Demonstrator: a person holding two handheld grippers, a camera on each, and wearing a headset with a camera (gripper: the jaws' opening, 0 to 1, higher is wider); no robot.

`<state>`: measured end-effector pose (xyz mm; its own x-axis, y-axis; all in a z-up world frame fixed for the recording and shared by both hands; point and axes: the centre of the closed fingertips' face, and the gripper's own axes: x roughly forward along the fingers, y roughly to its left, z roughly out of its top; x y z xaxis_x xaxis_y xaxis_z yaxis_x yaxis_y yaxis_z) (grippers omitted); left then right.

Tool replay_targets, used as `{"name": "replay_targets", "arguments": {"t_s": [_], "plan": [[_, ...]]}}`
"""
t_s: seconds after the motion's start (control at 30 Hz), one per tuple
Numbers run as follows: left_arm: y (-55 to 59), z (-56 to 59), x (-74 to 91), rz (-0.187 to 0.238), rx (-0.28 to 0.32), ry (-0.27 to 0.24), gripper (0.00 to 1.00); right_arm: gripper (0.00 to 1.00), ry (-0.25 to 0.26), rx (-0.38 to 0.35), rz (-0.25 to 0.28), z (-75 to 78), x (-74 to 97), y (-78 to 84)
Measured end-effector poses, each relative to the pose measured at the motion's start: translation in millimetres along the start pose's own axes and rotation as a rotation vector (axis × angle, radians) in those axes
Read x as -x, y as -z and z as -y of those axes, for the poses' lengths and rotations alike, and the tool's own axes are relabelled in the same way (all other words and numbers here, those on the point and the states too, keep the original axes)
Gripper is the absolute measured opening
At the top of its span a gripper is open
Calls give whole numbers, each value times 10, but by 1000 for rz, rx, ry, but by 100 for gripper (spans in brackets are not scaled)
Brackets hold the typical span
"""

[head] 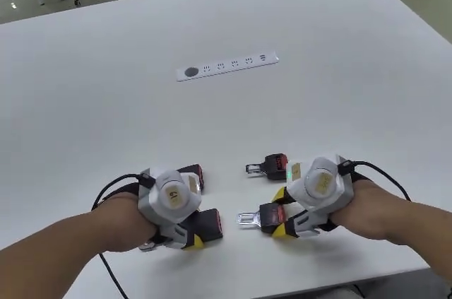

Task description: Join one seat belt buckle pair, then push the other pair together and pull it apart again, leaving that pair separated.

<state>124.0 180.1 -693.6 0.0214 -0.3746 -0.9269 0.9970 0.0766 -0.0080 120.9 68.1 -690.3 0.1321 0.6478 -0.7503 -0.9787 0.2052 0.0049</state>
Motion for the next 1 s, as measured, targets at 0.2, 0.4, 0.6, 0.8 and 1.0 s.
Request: {"name": "replay_targets", "arguments": {"t_s": [0.2, 0.4, 0.6, 0.8, 1.0], "plan": [[-10, 13, 3, 1, -8, 3, 34, 34, -2, 19, 5, -15, -96, -118], [-20, 20, 6, 8, -10, 6, 34, 34, -19, 43, -1, -64, -172, -208], [-19, 25, 7, 8, -13, 8, 34, 34, -20, 69, -27, -53, -176, -211], [-4, 16, 4, 2, -12, 9, 34, 34, -5, 123, -40, -42, -197, -271], [-2, 8, -1, -1, -21, 13, 34, 33, -27, 83, -4, -50, -256, -315]]}}
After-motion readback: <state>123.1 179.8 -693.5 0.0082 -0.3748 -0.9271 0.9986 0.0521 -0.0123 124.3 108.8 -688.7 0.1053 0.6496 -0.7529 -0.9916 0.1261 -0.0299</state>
